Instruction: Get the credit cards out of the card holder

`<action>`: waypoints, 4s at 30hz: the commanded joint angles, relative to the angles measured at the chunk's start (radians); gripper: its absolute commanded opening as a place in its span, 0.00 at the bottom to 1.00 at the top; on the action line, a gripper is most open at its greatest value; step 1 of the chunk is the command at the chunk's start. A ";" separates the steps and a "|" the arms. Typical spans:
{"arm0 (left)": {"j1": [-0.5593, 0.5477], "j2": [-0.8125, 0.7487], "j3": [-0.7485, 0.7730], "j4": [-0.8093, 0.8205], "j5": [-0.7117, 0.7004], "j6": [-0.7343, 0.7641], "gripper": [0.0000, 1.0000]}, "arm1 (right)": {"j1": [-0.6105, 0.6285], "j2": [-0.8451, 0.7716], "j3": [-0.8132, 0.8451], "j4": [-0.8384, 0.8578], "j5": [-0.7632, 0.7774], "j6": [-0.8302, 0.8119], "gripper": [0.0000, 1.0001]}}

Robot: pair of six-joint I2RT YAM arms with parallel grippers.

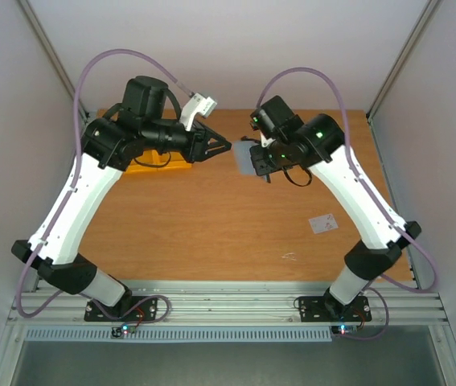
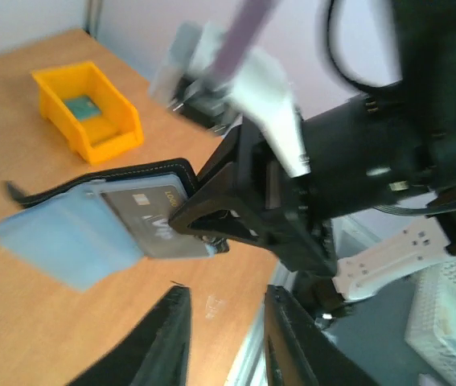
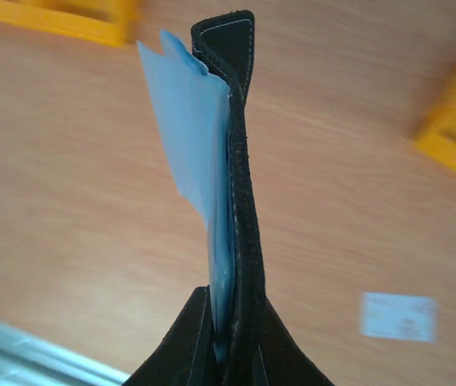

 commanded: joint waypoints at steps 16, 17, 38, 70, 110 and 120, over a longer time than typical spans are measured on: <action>-0.001 -0.054 -0.020 0.037 0.136 -0.045 0.21 | -0.078 -0.356 -0.235 0.559 -0.900 -0.075 0.01; -0.001 -0.054 -0.015 0.034 0.139 -0.041 0.21 | -0.078 -0.366 -0.235 0.561 -0.924 -0.087 0.01; -0.029 -0.063 0.013 -0.023 0.277 0.093 0.22 | -0.079 -0.412 -0.188 0.604 -1.050 -0.176 0.01; -0.058 -0.054 0.058 0.024 0.438 0.085 0.30 | -0.100 -0.408 -0.190 0.618 -1.057 -0.221 0.01; -0.009 -0.045 0.120 0.065 0.436 0.024 0.00 | -0.181 -0.446 -0.227 0.608 -1.145 -0.241 0.03; 0.010 -0.047 0.123 0.075 0.471 0.014 0.21 | -0.183 -0.451 -0.222 0.602 -1.161 -0.249 0.01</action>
